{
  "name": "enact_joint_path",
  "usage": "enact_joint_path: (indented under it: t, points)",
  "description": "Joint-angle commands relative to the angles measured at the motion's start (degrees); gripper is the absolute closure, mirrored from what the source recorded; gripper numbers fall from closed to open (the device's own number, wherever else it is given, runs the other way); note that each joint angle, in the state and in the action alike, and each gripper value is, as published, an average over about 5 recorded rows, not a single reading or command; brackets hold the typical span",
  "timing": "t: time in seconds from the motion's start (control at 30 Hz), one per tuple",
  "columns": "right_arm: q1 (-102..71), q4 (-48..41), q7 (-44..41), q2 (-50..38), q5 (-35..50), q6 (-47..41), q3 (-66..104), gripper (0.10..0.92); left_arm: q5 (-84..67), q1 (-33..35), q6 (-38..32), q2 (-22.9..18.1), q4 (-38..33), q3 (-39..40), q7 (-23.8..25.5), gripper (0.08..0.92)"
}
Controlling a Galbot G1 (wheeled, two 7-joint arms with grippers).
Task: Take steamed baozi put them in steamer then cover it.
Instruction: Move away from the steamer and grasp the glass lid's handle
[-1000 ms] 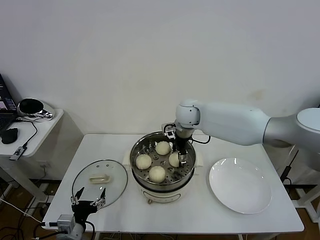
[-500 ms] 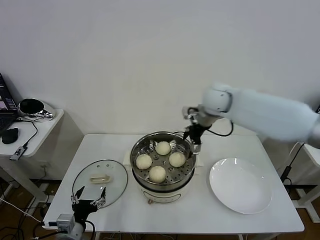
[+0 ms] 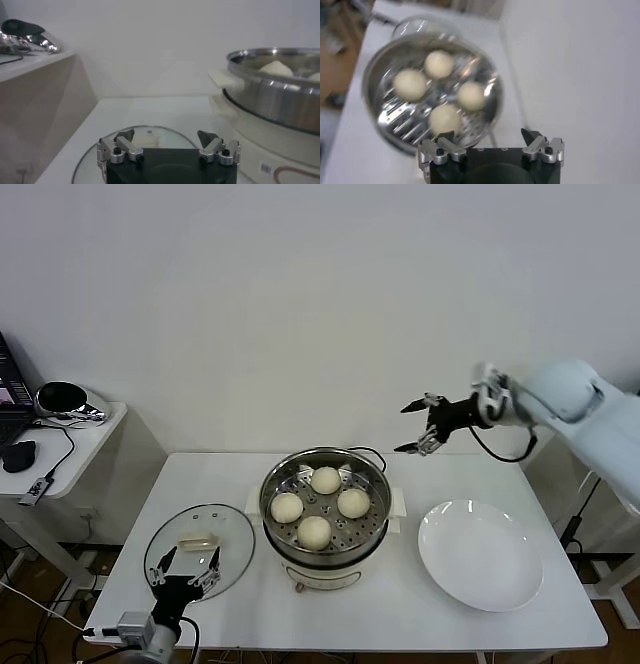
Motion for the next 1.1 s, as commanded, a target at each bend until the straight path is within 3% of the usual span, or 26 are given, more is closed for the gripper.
enact_joint_path:
  t: [0.03, 0.33, 0.57, 0.67, 0.8, 0.87, 0.93, 1.1]
  points:
    - [-60.51, 8.71, 20.22, 1.27, 7.86, 13.12, 64.14, 0.203, -2.18, -0.49, -3.2, 0.15, -0.8, 0.11, -3.21, 0.177]
    - [-84.2, 14.41, 33.05, 26.37, 9.67, 20.26, 79.41, 0.203, 16.93, -3.88, -11.24, 2.52, 4.42, -0.79, -5.79, 0.177]
    - [-90.86, 13.4, 33.75, 34.72, 9.61, 22.37, 80.63, 0.203, 53.66, -7.06, -15.97, 6.66, 11.04, -0.24, -8.28, 0.177]
    - [-90.99, 12.68, 33.9, 35.03, 8.5, 22.86, 80.0, 0.203, 68.17, -7.02, -16.24, 10.51, 14.42, 3.05, -12.49, 0.177]
    - [-91.14, 13.53, 34.31, 35.07, 7.45, 22.86, 80.01, 0.203, 81.38, -6.23, -11.23, 16.17, 19.22, 8.4, -23.55, 0.177]
    - [-91.28, 13.98, 34.49, 35.13, 7.42, 22.82, 80.3, 0.203, 83.67, -5.58, -8.94, 18.12, 20.43, 10.25, -26.01, 0.177]
    - [-91.45, 14.11, 34.47, 35.21, 7.18, 22.89, 80.46, 0.203, 82.96, -5.03, -7.55, 19.43, 20.67, 11.64, -24.51, 0.177]
    - [-91.41, 14.24, 34.4, 35.5, 6.0, 22.82, 80.18, 0.203, 80.7, -4.69, -7.02, 20.98, 19.62, 12.65, -14.55, 0.177]
